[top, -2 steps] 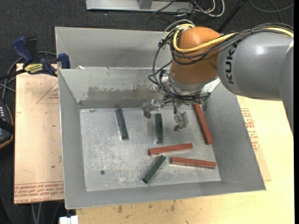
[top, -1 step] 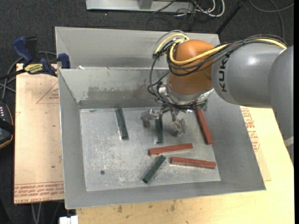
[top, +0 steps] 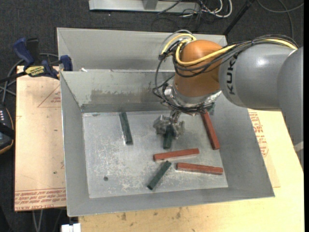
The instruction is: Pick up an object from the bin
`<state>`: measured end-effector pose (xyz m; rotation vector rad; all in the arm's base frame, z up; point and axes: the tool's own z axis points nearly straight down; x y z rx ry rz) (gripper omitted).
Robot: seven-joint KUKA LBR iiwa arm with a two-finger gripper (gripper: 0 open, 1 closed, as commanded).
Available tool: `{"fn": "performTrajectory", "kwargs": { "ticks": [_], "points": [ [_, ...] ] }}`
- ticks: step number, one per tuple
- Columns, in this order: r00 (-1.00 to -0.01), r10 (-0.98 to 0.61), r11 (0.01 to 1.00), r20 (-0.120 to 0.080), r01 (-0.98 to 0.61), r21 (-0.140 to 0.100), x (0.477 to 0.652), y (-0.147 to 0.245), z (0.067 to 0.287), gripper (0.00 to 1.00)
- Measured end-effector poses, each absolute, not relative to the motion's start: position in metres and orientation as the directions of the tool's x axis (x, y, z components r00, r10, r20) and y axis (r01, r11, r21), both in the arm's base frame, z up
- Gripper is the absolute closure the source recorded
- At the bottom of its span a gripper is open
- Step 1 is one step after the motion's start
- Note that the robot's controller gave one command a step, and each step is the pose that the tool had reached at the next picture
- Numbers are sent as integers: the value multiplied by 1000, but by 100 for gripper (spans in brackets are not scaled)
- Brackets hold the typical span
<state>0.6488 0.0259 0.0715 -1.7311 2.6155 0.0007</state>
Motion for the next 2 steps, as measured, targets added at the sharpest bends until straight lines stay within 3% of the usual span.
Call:
{"fn": "performTrajectory", "kwargs": {
  "ticks": [1,2],
  "points": [
    [-326,-945,326,-5,-945,-9,625,13,192,100],
    [-382,-924,382,-6,-924,-12,638,1,299,100]
  ]
}}
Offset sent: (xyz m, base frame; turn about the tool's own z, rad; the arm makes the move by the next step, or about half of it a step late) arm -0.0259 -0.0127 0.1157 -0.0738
